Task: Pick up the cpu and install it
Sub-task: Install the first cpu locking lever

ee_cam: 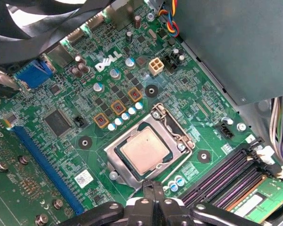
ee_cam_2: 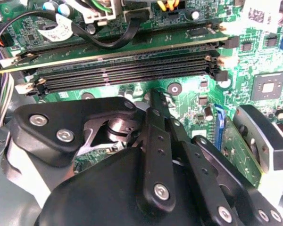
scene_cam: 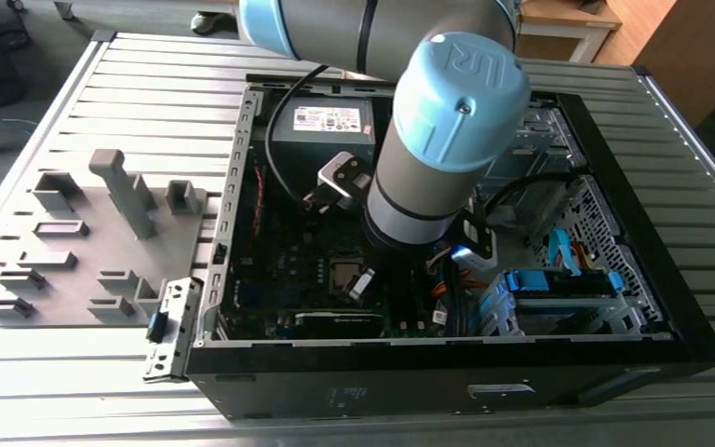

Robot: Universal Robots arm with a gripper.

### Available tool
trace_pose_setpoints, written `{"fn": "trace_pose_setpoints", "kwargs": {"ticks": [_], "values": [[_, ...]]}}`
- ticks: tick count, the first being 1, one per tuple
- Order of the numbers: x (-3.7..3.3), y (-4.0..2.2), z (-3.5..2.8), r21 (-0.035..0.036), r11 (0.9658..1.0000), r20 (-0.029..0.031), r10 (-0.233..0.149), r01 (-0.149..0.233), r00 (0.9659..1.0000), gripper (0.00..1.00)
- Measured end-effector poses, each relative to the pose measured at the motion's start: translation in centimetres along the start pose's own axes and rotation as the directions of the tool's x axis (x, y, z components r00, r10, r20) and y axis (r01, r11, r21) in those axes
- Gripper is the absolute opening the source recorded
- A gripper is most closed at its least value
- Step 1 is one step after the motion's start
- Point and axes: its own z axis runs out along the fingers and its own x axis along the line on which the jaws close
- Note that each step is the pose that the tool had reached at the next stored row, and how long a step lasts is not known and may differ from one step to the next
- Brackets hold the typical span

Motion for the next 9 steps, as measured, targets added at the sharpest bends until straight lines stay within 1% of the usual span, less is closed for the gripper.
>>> {"fn": "trace_pose_setpoints", "kwargs": {"ticks": [9], "values": [[0.09,-0.07,-0.01,0.0001,1.0000,-0.0002,0.000,0.000,1.0000,0.11]]}}
